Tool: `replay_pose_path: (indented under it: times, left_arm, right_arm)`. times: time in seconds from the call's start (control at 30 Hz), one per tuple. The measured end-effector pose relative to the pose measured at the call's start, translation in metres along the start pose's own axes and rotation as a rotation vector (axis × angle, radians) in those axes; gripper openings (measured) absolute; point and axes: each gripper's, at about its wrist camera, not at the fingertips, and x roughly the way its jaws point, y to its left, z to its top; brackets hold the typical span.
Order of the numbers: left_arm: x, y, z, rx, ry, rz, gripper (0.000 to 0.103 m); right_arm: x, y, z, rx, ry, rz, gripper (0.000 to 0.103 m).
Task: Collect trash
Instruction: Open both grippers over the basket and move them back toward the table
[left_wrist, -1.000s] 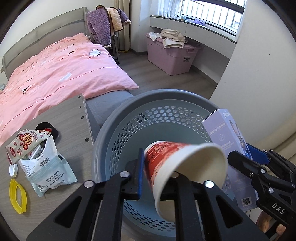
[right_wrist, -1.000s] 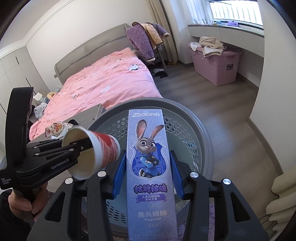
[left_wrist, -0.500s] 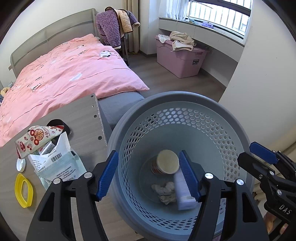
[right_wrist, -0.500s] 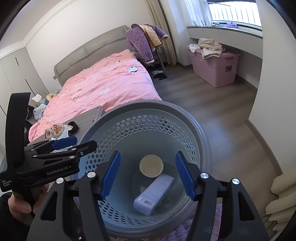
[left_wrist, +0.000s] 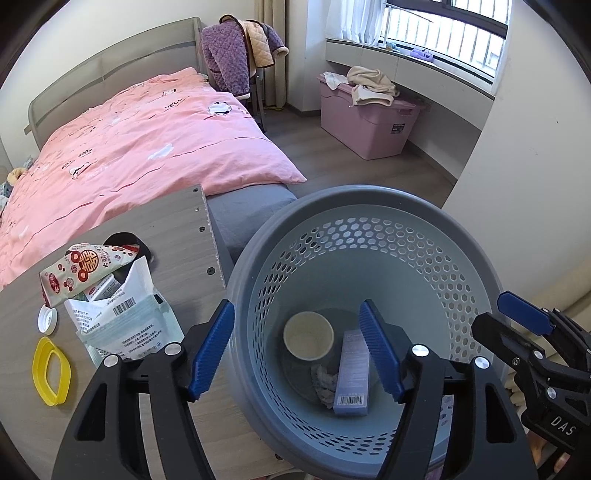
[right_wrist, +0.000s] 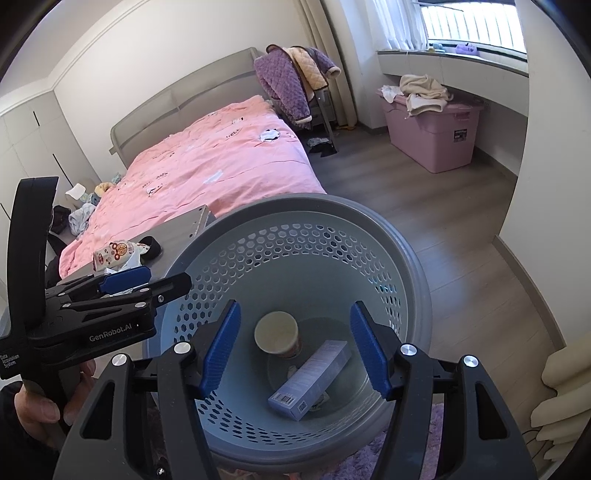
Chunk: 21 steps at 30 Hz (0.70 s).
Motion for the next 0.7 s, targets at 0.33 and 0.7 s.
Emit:
replay_pose_path:
  times: [0.33, 0.7]
  left_arm:
    - [-0.008, 0.009, -0.004, -0.03, -0.015, 0.014, 0.068]
    - [-0.023, 0.035, -0.012, -0.088, -0.041, 0.036, 0.068]
  right_arm:
    - [0.0, 0.007, -0.002, -0.016, 0.002, 0.014, 0.066]
    - [-0.001, 0.023, -0.004, -0.052, 0.007, 0.04, 0.073]
